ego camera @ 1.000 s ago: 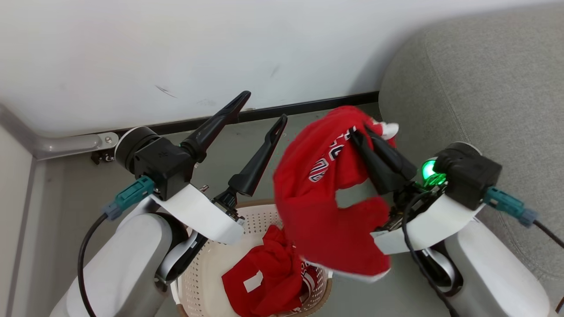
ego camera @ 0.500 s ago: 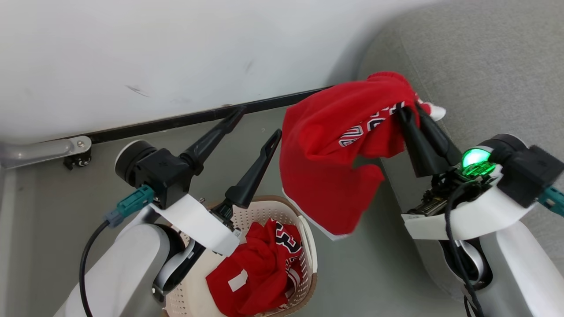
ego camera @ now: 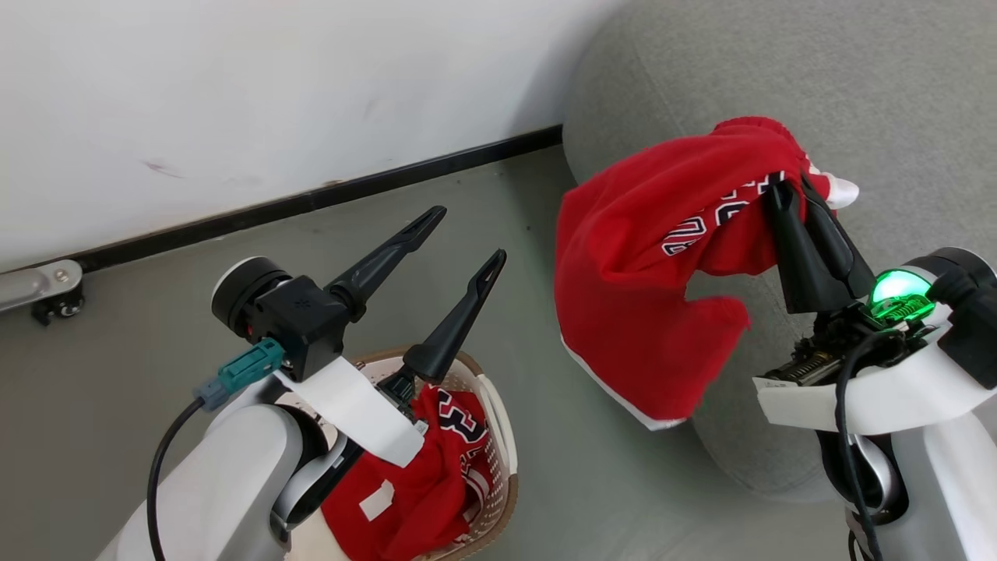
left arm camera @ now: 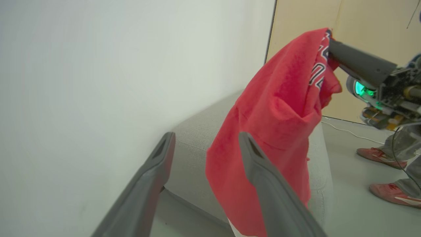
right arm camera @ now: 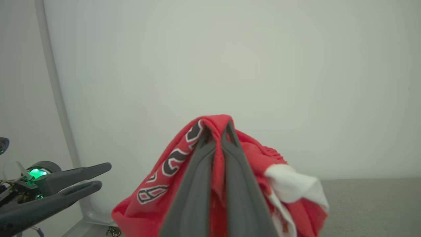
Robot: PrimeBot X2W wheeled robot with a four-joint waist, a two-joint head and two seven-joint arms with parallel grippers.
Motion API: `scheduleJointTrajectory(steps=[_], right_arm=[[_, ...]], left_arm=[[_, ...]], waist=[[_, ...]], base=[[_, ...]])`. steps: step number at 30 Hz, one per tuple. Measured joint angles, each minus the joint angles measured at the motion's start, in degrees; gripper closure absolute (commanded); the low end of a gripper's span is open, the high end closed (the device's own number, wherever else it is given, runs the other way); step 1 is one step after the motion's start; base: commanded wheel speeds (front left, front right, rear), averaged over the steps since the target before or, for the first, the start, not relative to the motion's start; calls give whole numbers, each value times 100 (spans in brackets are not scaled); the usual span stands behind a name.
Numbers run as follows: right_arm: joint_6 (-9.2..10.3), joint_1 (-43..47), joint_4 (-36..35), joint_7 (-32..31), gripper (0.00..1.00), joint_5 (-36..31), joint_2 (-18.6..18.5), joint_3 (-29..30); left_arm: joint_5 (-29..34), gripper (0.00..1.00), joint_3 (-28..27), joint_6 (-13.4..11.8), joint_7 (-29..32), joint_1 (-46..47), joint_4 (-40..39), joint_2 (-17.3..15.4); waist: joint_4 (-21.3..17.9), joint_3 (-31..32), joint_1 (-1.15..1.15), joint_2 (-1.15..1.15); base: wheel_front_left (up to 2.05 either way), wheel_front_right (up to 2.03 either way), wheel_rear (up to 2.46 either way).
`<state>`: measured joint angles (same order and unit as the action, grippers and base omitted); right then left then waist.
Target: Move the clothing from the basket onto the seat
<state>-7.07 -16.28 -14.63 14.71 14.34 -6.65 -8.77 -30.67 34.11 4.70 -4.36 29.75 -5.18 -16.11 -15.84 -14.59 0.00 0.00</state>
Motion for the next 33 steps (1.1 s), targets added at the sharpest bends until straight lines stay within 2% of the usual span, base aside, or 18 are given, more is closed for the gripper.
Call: scheduleJointTrajectory(steps=[18, 33], right_arm=[[0, 342, -297, 0, 100, -193, 160, 404], [0, 426, -326, 0, 100, -252, 274, 380]], left_arm=[[74, 0, 59, 5, 76, 10, 1, -111], [115, 0, 4, -10, 188, 10, -69, -283]], waist=[[-822, -225, 0, 0], [-1388, -436, 0, 0]], base=[[0, 0, 0], [0, 0, 0]])
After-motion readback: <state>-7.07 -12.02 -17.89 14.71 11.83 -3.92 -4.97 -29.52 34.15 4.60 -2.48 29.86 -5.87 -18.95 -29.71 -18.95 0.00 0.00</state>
